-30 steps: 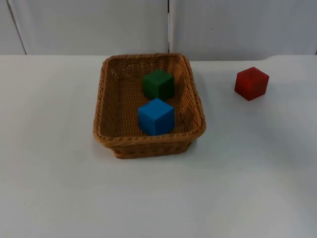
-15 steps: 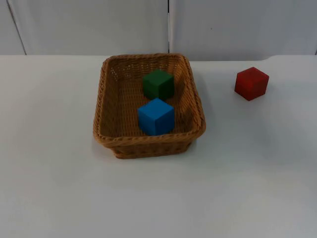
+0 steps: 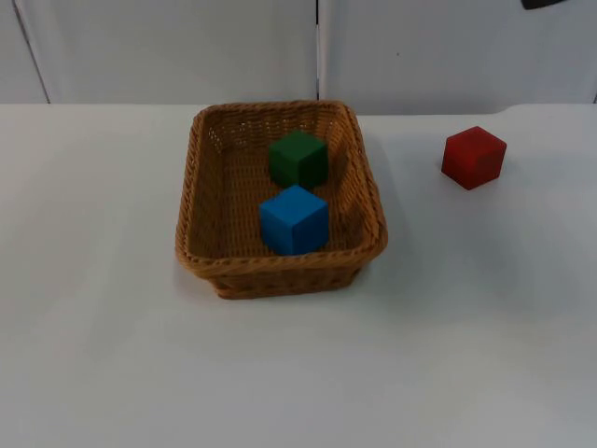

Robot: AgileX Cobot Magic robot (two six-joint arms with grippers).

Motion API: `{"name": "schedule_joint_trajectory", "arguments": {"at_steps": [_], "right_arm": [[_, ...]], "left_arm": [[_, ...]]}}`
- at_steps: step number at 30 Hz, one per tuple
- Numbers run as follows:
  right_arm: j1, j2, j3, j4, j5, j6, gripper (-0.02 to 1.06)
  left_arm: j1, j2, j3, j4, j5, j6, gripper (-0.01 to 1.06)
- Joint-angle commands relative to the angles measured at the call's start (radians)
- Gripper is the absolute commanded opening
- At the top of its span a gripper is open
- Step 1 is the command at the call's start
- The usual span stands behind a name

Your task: Pick up one cube with each hand and place exactly two cubes into the same basket, leaving the remaining cube outside.

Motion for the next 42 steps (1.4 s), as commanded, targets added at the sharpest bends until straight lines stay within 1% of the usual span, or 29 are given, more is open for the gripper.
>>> {"name": "schedule_joint_trajectory", "arguments": {"at_steps": [1, 5, 6, 10, 15, 19, 20, 24, 25, 30, 31, 34, 36, 37, 38, 40, 42], "right_arm": [[-0.004, -0.03, 0.019, 0.008, -0.003, -0.006, 0.73], [-0.002, -0.099, 0.068, 0.01, -0.004, 0.02, 0.73], [-0.002, -0.099, 0.068, 0.01, -0.004, 0.02, 0.73], [-0.002, -0.185, 0.134, 0.01, -0.002, 0.025, 0.73], [-0.002, -0.252, 0.178, 0.01, 0.012, 0.031, 0.73], [-0.002, -0.334, 0.217, 0.012, 0.022, 0.055, 0.73], [-0.002, -0.334, 0.217, 0.012, 0.022, 0.055, 0.73], [-0.002, -0.432, 0.253, 0.012, 0.04, 0.059, 0.73], [-0.002, -0.432, 0.253, 0.012, 0.04, 0.059, 0.73], [-0.002, -0.564, 0.281, 0.01, 0.098, 0.074, 0.73], [-0.002, -0.564, 0.281, 0.01, 0.098, 0.074, 0.73], [-0.002, -0.654, 0.316, 0.01, 0.113, 0.074, 0.73], [-0.002, -0.71, 0.348, 0.01, 0.113, 0.074, 0.73], [-0.002, -0.71, 0.348, 0.01, 0.113, 0.074, 0.73], [-0.002, -0.751, 0.374, 0.01, 0.114, 0.077, 0.73], [-0.002, -0.813, 0.403, 0.01, 0.117, 0.094, 0.73], [-0.002, -0.867, 0.416, 0.006, 0.154, 0.1, 0.73]], "left_arm": [[-0.003, -0.026, 0.02, -0.009, 0.002, -0.018, 0.7], [-0.003, -0.121, 0.107, -0.009, 0.002, -0.033, 0.7], [-0.003, -0.121, 0.107, -0.009, 0.002, -0.033, 0.7], [-0.003, -0.237, 0.181, -0.009, 0.002, -0.033, 0.7], [-0.003, -0.338, 0.226, -0.009, 0.013, -0.045, 0.7], [-0.003, -0.424, 0.228, -0.007, 0.1, -0.054, 0.7], [-0.003, -0.424, 0.228, -0.007, 0.1, -0.054, 0.7], [-0.003, -0.491, 0.228, -0.007, 0.16, -0.054, 0.7], [-0.003, -0.491, 0.228, -0.007, 0.16, -0.054, 0.7], [-0.003, -0.57, 0.228, 0.011, 0.218, -0.1, 0.7], [-0.003, -0.57, 0.228, 0.011, 0.218, -0.1, 0.7], [-0.003, -0.623, 0.228, 0.067, 0.25, -0.138, 0.7], [-0.003, -0.658, 0.228, 0.126, 0.273, -0.192, 0.7], [-0.003, -0.658, 0.228, 0.126, 0.273, -0.192, 0.7], [-0.003, -0.687, 0.228, 0.172, 0.294, -0.229, 0.7], [-0.003, -0.722, 0.228, 0.207, 0.312, -0.262, 0.7], [-0.003, -0.757, 0.228, 0.216, 0.338, -0.272, 0.7]]}}
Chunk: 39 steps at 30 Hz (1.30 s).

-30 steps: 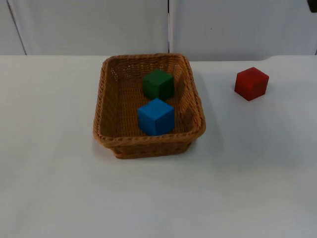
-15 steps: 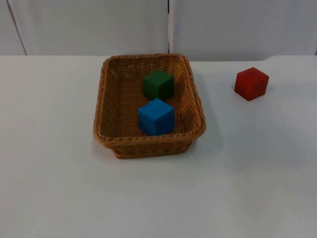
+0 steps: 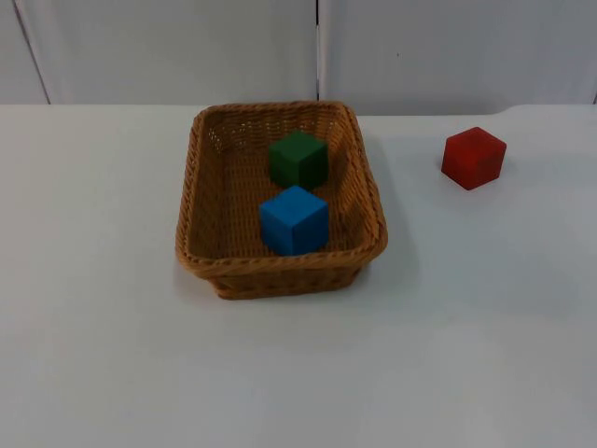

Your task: Pick up one cube with each hand and place exactly two cubes into the same basket, leaving the remaining cube outside.

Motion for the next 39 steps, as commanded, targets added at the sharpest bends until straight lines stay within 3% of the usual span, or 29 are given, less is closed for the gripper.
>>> {"name": "schedule_joint_trajectory", "arguments": {"at_steps": [1, 5, 12, 18, 21, 26, 34, 39], "right_arm": [[-0.002, -0.053, 0.015, -0.001, 0.032, 0.01, 0.73], [-0.002, -0.151, 0.015, -0.006, 0.144, 0.02, 0.73], [-0.002, -0.269, 0.015, -0.016, 0.237, 0.045, 0.73], [-0.002, -0.381, 0.015, -0.128, 0.285, 0.162, 0.73], [-0.002, -0.443, 0.015, -0.195, 0.336, 0.23, 0.73], [-0.002, -0.446, 0.021, -0.26, 0.443, 0.249, 0.73], [-0.002, -0.446, 0.117, -0.266, 0.45, 0.261, 0.73], [-0.002, -0.446, 0.14, -0.266, 0.406, 0.278, 0.73]], "left_arm": [[-0.003, -0.037, 0.003, 0.027, 0.028, -0.029, 0.7], [-0.003, -0.098, 0.003, 0.077, 0.063, -0.075, 0.7], [-0.003, -0.164, 0.003, 0.113, 0.107, -0.107, 0.7], [-0.003, -0.237, 0.014, 0.12, 0.135, -0.116, 0.7], [-0.003, -0.293, 0.077, 0.126, 0.124, -0.131, 0.7], [-0.003, -0.316, 0.187, 0.132, 0.142, -0.161, 0.7], [-0.003, -0.316, 0.224, 0.125, 0.136, -0.175, 0.7], [-0.003, -0.316, 0.269, 0.15, 0.142, -0.261, 0.7]]}}
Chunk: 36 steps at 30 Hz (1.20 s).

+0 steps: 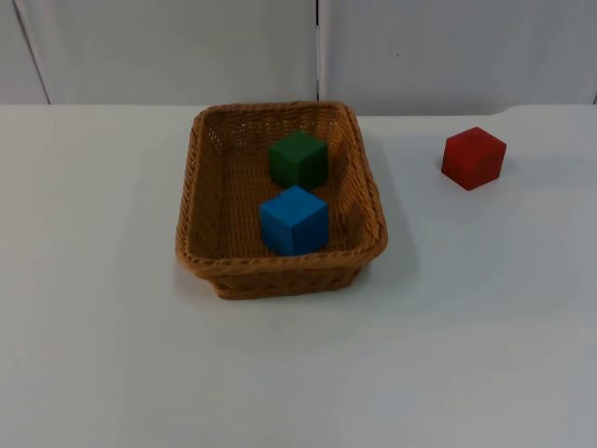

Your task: Pick up one cube with each hand and place exactly two cubes into the same basket, leaving the remaining cube outside.

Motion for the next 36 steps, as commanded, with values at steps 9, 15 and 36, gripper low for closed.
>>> {"name": "schedule_joint_trajectory", "arguments": {"at_steps": [9, 15, 36], "right_arm": [[-0.002, -0.003, 0.005, -0.036, -0.024, 0.006, 0.73], [-0.002, -0.003, 0.005, -0.036, -0.024, 0.006, 0.73], [-0.002, -0.003, 0.005, -0.03, -0.024, 0.006, 1.0]], "left_arm": [[-0.003, -0.004, 0.008, 0.046, 0.003, -0.034, 0.7], [-0.003, -0.004, 0.008, 0.058, 0.003, -0.038, 0.7], [-0.003, -0.004, 0.008, 0.059, 0.003, -0.038, 1.05]]}}
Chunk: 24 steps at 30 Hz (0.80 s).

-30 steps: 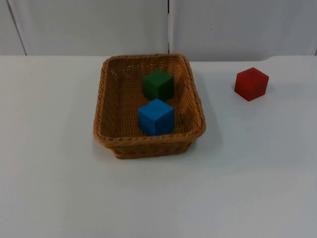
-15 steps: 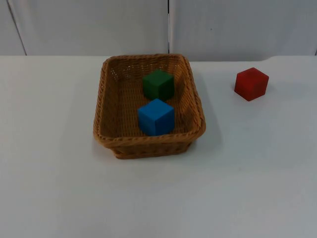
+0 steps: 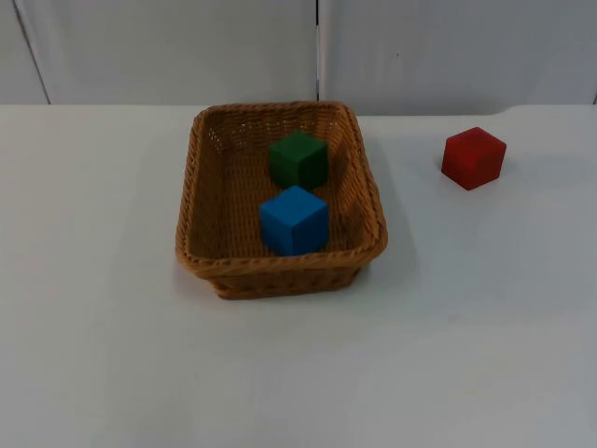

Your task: Pick up one cube with each hand and place exactly two cubes into the same basket, leaving the remaining cube outside.

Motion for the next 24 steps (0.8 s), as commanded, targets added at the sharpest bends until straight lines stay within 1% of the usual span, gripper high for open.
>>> {"name": "schedule_joint_trajectory", "arguments": {"at_steps": [1, 24], "right_arm": [[-0.002, -0.003, 0.005, 0.0, -0.014, 0.004, 1.05], [-0.002, -0.003, 0.005, 0.006, -0.017, 0.004, 1.05]], "left_arm": [[-0.003, -0.004, 0.005, 0.006, -0.001, -0.006, 1.05], [-0.003, -0.004, 0.005, 0.006, -0.001, -0.006, 1.05]]}}
